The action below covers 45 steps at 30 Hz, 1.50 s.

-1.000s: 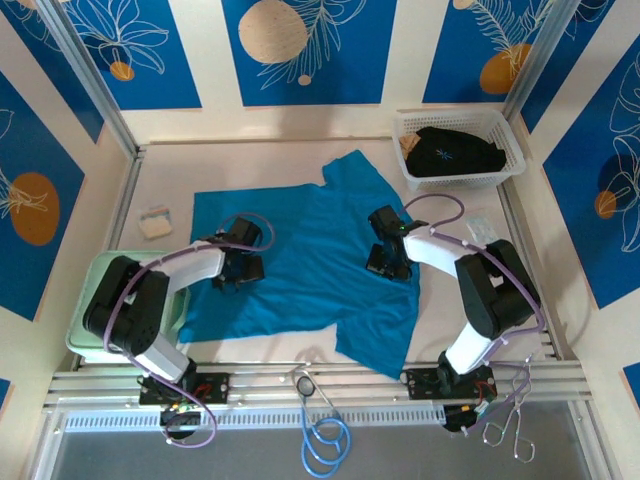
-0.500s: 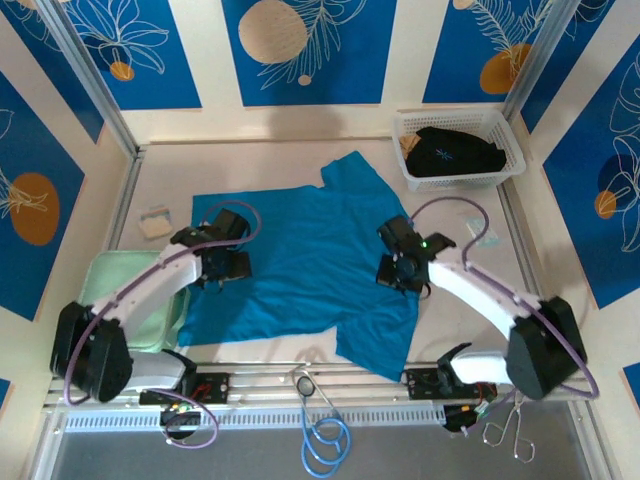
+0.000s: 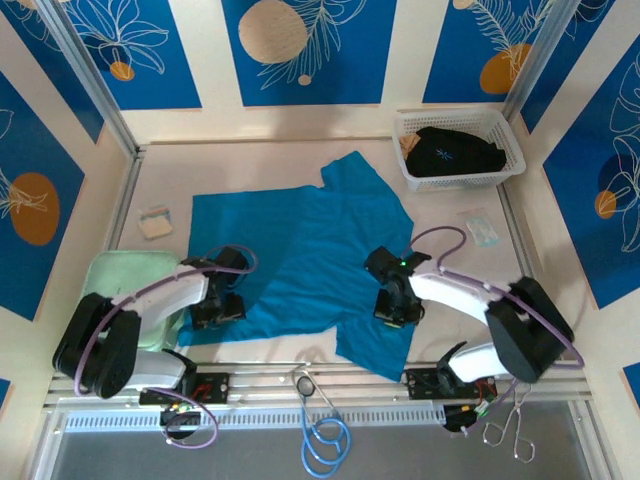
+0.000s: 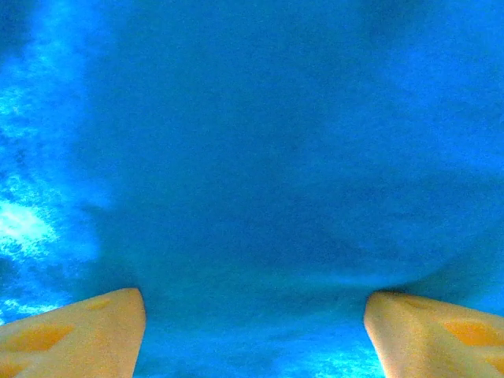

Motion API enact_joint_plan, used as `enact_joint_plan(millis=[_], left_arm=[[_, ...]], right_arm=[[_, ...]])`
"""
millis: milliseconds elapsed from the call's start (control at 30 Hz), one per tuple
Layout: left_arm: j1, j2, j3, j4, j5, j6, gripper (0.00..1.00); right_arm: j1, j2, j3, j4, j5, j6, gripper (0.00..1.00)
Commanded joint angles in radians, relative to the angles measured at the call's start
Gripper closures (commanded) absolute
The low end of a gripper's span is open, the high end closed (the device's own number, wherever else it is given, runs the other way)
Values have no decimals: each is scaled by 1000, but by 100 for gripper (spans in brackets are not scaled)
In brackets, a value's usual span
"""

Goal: Fold and stack the t-shirts

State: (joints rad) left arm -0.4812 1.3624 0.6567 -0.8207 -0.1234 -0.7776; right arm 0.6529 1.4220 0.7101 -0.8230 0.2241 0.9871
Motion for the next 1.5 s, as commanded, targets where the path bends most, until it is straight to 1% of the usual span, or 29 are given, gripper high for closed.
enact_joint_plan(millis=[0,133,300,467,600,733,800,867,967,1067,1133,1233,1333,1467], left_arm=[[-7,90,11,91,-39,-8,24],[-7,156,59,96,-103,3,23],[8,224,150,40,-195,26,22],[50,235,190,63,-208,58,22],[85,251,227,56,-223,80,22],[89,261,267,80,-221,112,21],[90,257,316,74,-197,139,19],[81,235,385,32,-182,159,17],[64,180,503,-43,-194,186,12],[68,175,626,-104,-221,218,10],[88,213,705,-134,-224,242,10],[127,309,806,-144,-216,269,10],[167,406,858,-82,-164,272,13],[185,545,940,-33,-159,257,16]], right_arm=[[-21,87,40,43,-4,-27,100],[-81,149,97,72,27,-82,100],[-218,190,194,87,49,-189,100],[-340,238,253,146,22,-259,100],[-400,295,286,183,-5,-289,100],[-419,319,310,200,-17,-315,100],[-418,309,327,194,-38,-335,100],[-409,277,356,165,-54,-353,100],[-385,210,414,126,-53,-389,100],[-377,202,496,113,-88,-457,100],[-376,244,570,99,-111,-506,100],[-375,358,714,68,-120,-581,100],[-377,494,859,62,-124,-638,100],[-382,678,1047,55,-140,-692,100]])
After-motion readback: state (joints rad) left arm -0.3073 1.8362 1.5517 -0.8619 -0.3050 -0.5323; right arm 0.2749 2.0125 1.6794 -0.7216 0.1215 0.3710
